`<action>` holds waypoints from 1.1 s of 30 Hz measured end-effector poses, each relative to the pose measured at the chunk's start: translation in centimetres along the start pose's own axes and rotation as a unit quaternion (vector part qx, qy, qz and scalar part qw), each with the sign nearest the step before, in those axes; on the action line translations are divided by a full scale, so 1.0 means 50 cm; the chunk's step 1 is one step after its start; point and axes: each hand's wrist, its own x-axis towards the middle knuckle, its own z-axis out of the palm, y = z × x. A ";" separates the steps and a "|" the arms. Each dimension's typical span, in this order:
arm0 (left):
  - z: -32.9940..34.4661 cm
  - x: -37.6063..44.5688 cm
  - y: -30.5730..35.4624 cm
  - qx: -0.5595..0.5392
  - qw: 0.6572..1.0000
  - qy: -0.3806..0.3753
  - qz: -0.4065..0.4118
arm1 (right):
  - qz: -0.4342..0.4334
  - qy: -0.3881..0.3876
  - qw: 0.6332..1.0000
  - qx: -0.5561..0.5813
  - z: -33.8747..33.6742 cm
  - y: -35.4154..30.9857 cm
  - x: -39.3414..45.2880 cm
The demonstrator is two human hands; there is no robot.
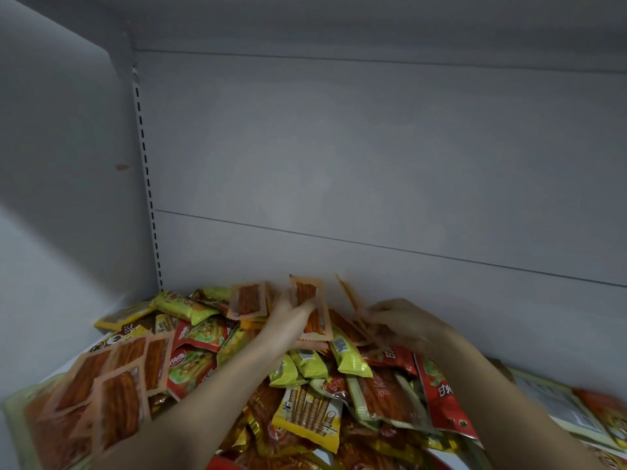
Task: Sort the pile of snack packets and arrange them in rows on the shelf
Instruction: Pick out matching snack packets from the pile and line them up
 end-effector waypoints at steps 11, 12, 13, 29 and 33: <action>-0.009 0.028 -0.035 0.017 0.998 0.050 0.033 | -0.076 0.053 0.981 -0.168 0.054 -0.018 0.011; -0.015 0.027 -0.037 0.022 0.998 0.053 0.036 | -0.074 0.072 0.975 -0.195 0.054 -0.005 0.021; -0.020 0.025 -0.038 0.023 0.997 0.056 0.043 | -0.067 0.080 0.971 -0.217 0.056 0.007 0.031; -0.056 0.009 -0.037 0.008 0.995 0.075 0.062 | -0.059 0.103 0.991 -0.057 0.071 -0.018 0.012; -0.060 0.000 -0.014 -0.041 0.996 0.065 0.035 | -0.112 0.093 0.989 -0.018 0.106 -0.070 -0.004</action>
